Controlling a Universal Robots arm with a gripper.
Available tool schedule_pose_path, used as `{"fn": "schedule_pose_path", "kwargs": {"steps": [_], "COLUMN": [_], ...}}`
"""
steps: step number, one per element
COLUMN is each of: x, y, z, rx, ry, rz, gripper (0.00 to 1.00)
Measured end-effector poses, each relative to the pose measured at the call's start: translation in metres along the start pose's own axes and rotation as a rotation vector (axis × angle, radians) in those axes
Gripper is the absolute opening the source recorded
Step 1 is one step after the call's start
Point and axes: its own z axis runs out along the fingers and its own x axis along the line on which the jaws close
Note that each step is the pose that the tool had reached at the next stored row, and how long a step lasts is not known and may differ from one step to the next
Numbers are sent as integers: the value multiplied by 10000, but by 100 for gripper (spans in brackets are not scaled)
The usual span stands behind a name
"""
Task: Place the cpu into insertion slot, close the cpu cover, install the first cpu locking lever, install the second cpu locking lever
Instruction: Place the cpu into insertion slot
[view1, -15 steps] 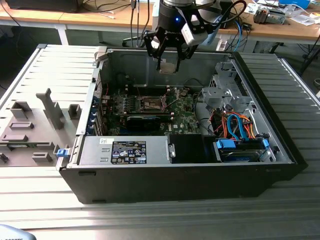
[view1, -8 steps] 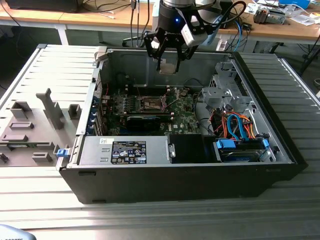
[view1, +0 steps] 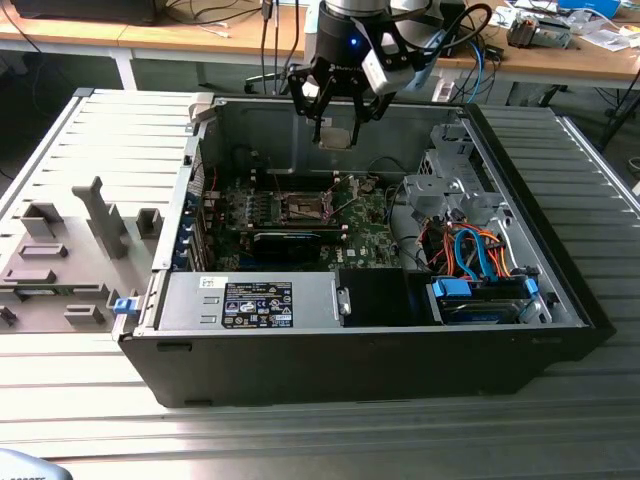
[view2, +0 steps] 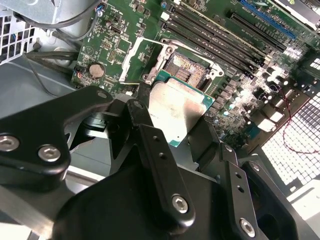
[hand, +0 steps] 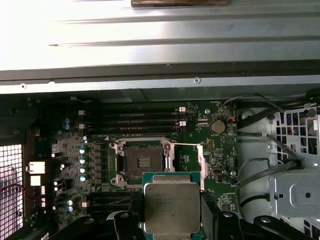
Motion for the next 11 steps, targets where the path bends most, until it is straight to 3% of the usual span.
{"fn": "schedule_pose_path", "kwargs": {"steps": [11], "x": [-1], "y": [-1], "z": [30], "rx": [3], "ry": [0], "rz": [0], "gripper": [55]}}
